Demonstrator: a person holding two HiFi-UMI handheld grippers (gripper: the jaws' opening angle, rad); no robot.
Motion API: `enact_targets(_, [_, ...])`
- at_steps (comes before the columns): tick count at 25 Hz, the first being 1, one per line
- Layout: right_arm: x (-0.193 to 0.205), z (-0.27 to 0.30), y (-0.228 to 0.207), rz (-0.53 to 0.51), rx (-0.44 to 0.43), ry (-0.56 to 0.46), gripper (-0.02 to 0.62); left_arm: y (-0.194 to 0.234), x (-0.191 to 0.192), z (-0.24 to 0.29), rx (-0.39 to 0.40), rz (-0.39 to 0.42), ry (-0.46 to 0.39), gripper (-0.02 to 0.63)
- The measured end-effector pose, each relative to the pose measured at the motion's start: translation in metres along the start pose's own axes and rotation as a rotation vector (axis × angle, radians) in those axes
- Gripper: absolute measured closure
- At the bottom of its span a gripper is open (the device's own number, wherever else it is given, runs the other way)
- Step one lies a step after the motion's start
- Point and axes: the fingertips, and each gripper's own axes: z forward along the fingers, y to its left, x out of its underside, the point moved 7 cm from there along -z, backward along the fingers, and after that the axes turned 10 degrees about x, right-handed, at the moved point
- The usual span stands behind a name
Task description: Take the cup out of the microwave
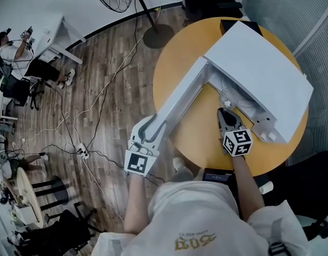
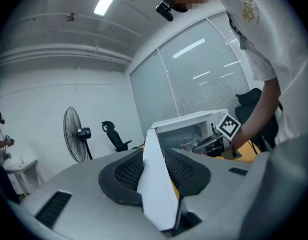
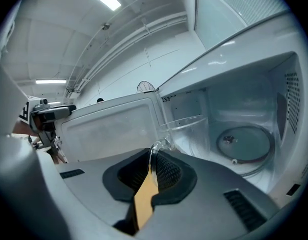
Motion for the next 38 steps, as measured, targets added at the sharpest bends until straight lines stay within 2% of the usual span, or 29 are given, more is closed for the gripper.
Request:
enact_targets(13, [0.025,0.004,0.024,-0.033,-0.166,0.054,0.563,0.0,0.001,0.001,0.001,-0.008,-0.009,0.457])
enact_targets(29, [0.063,0.008,0.056,-0.049,-0.324,0.152,0.563,-0.001,0.003,0.0,0.001,-0.023,-0.016,0.457])
enact_targets(38, [0.074,0.008,0.071,-0.07,-0.405,0.17,0.563,0.001,0.002,-0.001,-0.003,-0.036,-0.021,0.457])
